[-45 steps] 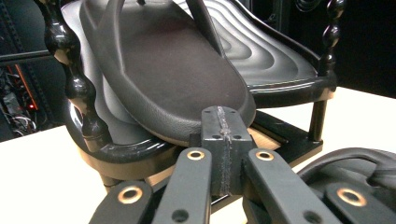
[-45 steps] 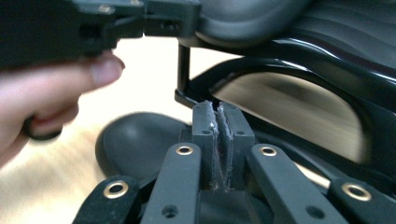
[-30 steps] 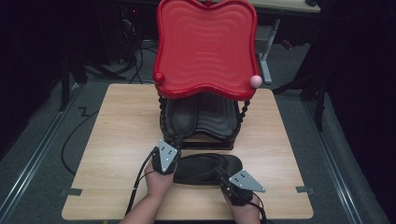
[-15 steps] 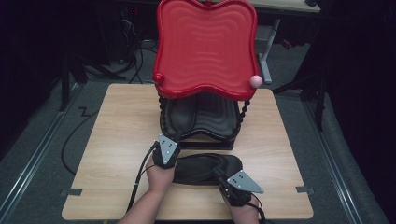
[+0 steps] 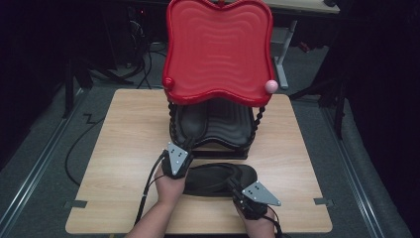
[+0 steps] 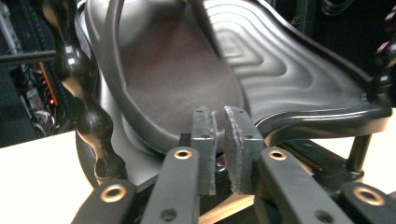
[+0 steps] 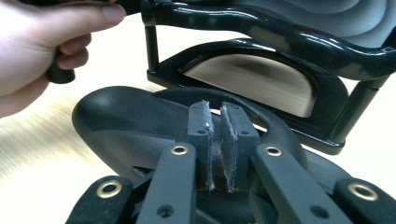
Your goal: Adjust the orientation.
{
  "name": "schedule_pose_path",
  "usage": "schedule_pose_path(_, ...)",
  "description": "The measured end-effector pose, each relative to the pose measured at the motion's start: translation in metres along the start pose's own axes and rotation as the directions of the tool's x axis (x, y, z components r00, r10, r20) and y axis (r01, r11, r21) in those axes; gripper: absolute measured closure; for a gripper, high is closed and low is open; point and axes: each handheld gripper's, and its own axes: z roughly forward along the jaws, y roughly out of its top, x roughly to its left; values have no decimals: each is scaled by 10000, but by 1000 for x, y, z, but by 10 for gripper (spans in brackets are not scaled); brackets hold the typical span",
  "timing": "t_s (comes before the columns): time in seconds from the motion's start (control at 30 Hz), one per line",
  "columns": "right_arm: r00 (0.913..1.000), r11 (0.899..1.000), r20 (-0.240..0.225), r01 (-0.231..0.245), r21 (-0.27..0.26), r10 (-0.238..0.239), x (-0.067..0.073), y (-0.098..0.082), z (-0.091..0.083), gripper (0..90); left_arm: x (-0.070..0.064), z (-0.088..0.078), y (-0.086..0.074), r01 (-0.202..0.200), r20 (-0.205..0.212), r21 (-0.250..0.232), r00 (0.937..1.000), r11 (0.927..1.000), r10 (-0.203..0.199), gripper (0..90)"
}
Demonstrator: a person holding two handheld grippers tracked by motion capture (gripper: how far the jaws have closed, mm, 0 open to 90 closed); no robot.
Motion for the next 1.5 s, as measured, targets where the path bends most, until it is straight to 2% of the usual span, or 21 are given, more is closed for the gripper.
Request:
schedule_pose_path(0.13,9997,9998,115,-195,-41,195,-3,0,-3,776,-1,-20,1,-154,230,-228,9996,9996,159,775)
schedule_pose_path(0.23,9993,9995,197,-306,-75,307,-4,0,-5,746,1,-37,-2,-430,263,-182,9987,9989,435,749)
schedule_pose_path(0.27,9991,9994,247,-356,-44,357,-4,0,-6,737,2,-43,-4,-407,304,-217,9987,9989,414,743)
schedule_pose_path(0.37,9991,9999,422,-96,-42,98,-1,-1,-7,705,7,-64,-11,-491,368,-169,9981,9987,497,721)
schedule_pose_path(0.47,9987,9998,471,-174,-83,178,2,-2,-7,657,10,-87,-21,-472,593,-277,9970,9985,488,697)
schedule_pose_path(0.53,9981,9998,594,-184,-50,187,4,-3,-7,575,9,-100,-30,-451,693,-374,9965,9983,476,671)
schedule_pose_path(0.6,9957,9990,803,-451,-36,452,5,-2,-5,468,8,-108,-40,-495,672,-568,9963,9972,533,643)
schedule_pose_path(0.67,9913,9967,1039,-808,-15,805,5,-1,1,379,9,-109,-41,-723,824,-260,9938,9970,742,614)
schedule_pose_path(0.7,9887,9945,1083,-1042,40,1032,6,1,5,350,9,-109,-40,-701,817,-268,9940,9972,721,611)
schedule_pose_path(0.73,9866,9931,1150,-1172,89,1154,6,2,11,329,9,-109,-40,-488,894,-408,9946,9980,523,610)
schedule_pose_path(0.77,9851,9931,1300,-1160,189,1126,7,3,18,318,9,-108,-40,-420,989,-426,9940,9982,460,607)
schedule_pose_path(0.9,9782,9929,1891,-996,649,857,4,-2,38,326,9,-106,-45,-712,966,-236,9926,9972,731,597)
schedule_pose_path(0.97,9780,9952,1995,-749,636,608,4,-5,36,336,11,-107,-45,-496,971,-204,9939,9986,513,590)
schedule_pose_path(1.03,9784,9940,1942,-860,678,714,2,-5,32,343,14,-108,-43,-298,950,-241,9950,9993,319,587)
schedule_pose_path(1.23,9776,9940,2009,-796,745,633,-5,-10,17,345,16,-106,-43,-290,937,-186,9951,9994,307,581)
schedule_pose_path(1.37,9758,9928,2067,-898,786,719,-14,-12,8,353,15,-103,-43,-216,1140,-114,9932,9997,228,572)
schedule_pose_path(1.43,9737,9925,2129,-983,732,807,-21,-11,1,352,13,-102,-42,-239,1246,-142,9919,9996,255,571)
schedule_pose_path(1.5,9672,9922,2413,-1004,732,801,-24,-12,-4,374,12,-100,-42,-259,1344,-121,9906,9996,273,571)
